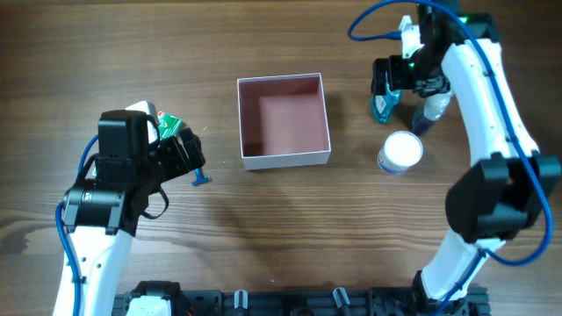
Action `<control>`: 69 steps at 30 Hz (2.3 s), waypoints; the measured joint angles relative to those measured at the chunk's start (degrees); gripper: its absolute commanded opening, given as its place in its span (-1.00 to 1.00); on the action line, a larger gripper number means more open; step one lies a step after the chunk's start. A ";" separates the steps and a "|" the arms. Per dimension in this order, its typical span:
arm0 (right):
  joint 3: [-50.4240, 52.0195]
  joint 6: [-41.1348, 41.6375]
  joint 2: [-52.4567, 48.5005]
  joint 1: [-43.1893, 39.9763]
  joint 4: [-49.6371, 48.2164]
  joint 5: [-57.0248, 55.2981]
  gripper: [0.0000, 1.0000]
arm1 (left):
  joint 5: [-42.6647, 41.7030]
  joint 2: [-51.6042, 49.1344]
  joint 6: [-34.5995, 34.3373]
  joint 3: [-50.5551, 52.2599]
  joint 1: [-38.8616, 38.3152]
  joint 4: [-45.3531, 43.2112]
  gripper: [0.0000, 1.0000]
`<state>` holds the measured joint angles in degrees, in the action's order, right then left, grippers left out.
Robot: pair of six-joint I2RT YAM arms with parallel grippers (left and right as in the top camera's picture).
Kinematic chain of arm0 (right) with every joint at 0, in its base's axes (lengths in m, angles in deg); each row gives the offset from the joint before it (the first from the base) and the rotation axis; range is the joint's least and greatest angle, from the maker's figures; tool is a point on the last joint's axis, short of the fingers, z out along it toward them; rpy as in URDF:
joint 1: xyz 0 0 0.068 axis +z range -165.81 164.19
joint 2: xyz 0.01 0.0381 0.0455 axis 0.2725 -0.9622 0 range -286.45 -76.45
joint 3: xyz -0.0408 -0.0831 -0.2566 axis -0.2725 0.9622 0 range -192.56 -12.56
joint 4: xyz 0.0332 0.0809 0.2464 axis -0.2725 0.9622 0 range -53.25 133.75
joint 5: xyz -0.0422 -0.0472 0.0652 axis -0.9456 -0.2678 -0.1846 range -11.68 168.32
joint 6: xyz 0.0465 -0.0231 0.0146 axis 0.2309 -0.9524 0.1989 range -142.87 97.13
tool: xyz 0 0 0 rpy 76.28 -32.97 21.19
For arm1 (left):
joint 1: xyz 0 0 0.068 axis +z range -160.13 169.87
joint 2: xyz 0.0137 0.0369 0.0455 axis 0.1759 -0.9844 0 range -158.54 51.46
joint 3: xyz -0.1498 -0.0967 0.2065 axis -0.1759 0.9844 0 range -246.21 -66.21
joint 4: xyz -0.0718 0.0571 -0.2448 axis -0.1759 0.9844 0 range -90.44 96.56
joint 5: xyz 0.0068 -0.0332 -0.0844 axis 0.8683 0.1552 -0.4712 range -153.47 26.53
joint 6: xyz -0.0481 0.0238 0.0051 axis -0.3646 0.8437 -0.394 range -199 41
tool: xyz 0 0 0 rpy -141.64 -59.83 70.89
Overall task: Pack container
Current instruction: 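Move the right gripper to the blue mouthwash bottle and grasp it, then lift the blue mouthwash bottle with the right gripper, then carry the mouthwash bottle into the box and release it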
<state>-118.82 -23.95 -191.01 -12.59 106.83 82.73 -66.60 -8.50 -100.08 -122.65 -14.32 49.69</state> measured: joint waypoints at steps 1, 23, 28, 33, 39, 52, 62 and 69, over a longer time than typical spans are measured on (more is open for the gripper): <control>0.00 0.00 -0.90 0.00 -0.76 0.00 1.00 | 0.00 0.00 0.00 0.00 0.00 0.00 1.00; 0.00 1.05 -4.46 0.00 -4.72 -0.17 0.15 | 0.00 0.00 0.00 0.00 0.00 -1.53 0.99; 0.00 1.03 -4.46 0.00 -4.39 -0.20 0.08 | 0.00 0.00 0.02 0.00 0.00 -1.51 0.99; 0.00 1.09 -4.46 0.00 -4.33 -0.24 -0.13 | 0.00 0.00 0.00 0.00 0.00 -1.51 0.99; 0.00 1.03 -4.46 0.00 -4.24 -0.48 -0.22 | 0.00 0.00 0.02 0.00 0.00 -1.53 0.99; -0.09 1.03 -4.44 -0.02 -4.26 -0.85 -0.91 | 0.00 0.00 0.00 0.00 0.00 -1.53 1.00; -0.07 1.18 -2.49 -0.02 -4.68 -0.87 -0.92 | 0.00 0.00 0.00 0.00 0.00 -1.53 1.00; -0.07 3.98 12.85 2.01 -4.59 -1.44 -0.92 | 0.00 0.00 0.02 0.00 0.00 -1.51 1.00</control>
<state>-118.88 -19.98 -178.16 -10.58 102.24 81.28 -66.60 -8.50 -100.06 -122.65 -14.32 48.18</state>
